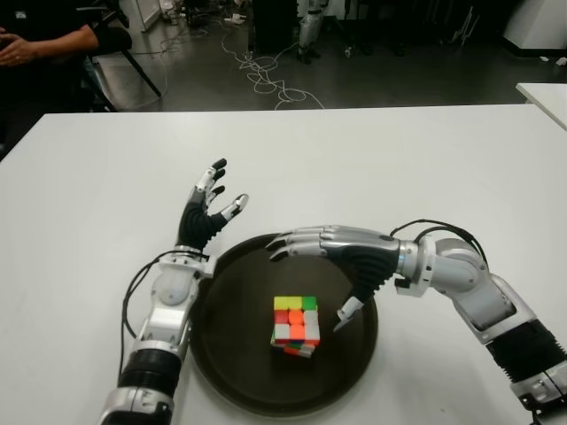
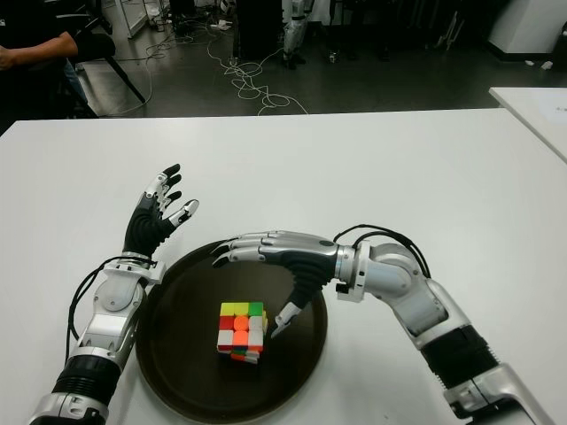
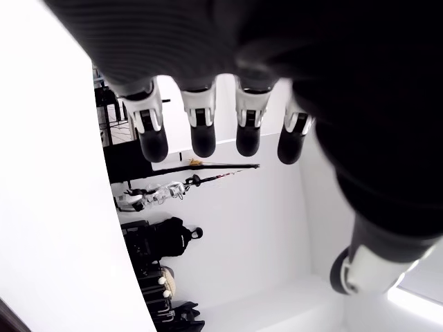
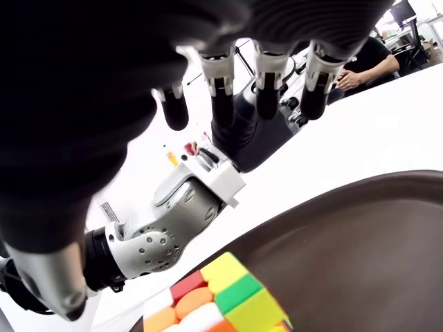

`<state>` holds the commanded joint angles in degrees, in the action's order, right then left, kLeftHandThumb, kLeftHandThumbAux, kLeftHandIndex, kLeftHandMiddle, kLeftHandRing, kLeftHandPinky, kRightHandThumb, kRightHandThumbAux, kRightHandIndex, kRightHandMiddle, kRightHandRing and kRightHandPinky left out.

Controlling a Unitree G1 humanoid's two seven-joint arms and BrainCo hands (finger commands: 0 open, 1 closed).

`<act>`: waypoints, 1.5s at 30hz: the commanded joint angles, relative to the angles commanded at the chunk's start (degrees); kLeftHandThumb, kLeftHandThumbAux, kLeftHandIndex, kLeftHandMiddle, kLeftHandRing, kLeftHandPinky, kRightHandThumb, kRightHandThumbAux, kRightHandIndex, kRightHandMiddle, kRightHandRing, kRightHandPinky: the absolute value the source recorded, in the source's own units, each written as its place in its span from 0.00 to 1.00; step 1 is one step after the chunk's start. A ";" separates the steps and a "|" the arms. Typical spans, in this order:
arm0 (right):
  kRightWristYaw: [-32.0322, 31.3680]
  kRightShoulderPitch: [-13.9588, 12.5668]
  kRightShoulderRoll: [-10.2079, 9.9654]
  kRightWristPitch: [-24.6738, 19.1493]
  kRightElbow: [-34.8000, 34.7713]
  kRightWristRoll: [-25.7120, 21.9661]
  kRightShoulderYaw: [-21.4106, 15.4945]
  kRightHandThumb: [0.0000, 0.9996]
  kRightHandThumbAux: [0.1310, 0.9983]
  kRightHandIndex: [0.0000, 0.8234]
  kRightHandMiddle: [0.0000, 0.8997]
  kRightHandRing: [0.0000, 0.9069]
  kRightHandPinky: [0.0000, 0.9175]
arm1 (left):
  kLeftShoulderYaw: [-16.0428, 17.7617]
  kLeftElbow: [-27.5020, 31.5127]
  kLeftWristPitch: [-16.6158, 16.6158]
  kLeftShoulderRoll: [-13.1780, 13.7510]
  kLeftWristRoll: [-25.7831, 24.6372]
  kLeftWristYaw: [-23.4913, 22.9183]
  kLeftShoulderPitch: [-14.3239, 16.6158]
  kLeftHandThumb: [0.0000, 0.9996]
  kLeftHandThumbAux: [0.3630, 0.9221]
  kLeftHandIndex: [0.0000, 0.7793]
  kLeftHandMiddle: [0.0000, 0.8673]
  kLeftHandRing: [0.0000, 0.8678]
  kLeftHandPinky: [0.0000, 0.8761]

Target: Pick up the Rubik's Cube and put it in the plate

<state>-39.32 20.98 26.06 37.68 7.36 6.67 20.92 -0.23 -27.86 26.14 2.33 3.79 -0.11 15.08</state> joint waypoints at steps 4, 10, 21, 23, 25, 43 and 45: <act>-0.73 0.67 1.03 -0.52 0.06 -2.29 -1.66 0.00 0.61 0.00 0.00 0.00 0.00 | -0.02 -0.28 0.13 0.04 0.14 0.09 0.09 0.00 0.52 0.02 0.05 0.00 0.00; -1.66 -2.16 2.83 -11.07 -5.96 -12.90 -8.40 0.00 0.60 0.00 0.00 0.00 0.00 | 0.00 -0.59 -0.46 0.17 0.29 0.18 0.39 0.00 0.52 0.03 0.06 0.00 0.00; 27.24 -14.00 -13.55 -36.38 -8.88 -18.64 -21.38 0.00 0.74 0.06 0.05 0.03 0.03 | 0.15 -0.40 -1.74 0.76 0.42 0.10 0.34 0.00 0.48 0.04 0.05 0.00 0.00; 29.36 -13.48 -14.92 -39.03 -8.50 -18.58 -22.23 0.00 0.76 0.08 0.07 0.05 0.04 | 0.12 -0.41 -1.67 0.91 0.55 0.08 0.30 0.00 0.47 0.04 0.05 0.00 0.00; 33.20 -13.55 -17.07 -44.05 -10.56 -18.12 -22.86 0.00 0.78 0.10 0.09 0.07 0.05 | 0.02 -0.50 -1.51 1.14 0.94 0.24 0.29 0.00 0.46 0.04 0.05 0.00 0.00; 43.84 -2.49 -19.77 -28.53 16.36 -7.80 -25.05 0.09 0.78 0.14 0.16 0.13 0.10 | 0.44 0.29 -1.03 1.54 0.68 -0.62 -0.29 0.00 0.43 0.04 0.06 0.00 0.00; 43.91 -3.61 -19.99 -28.19 14.87 -7.75 -25.10 0.10 0.78 0.15 0.16 0.14 0.10 | 0.51 0.60 -1.04 1.50 0.58 -0.65 -0.34 0.00 0.44 0.04 0.06 0.00 0.00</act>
<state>4.58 17.38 6.08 9.49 22.23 -1.09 -4.18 0.28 -27.26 25.11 3.82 4.37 -0.76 14.74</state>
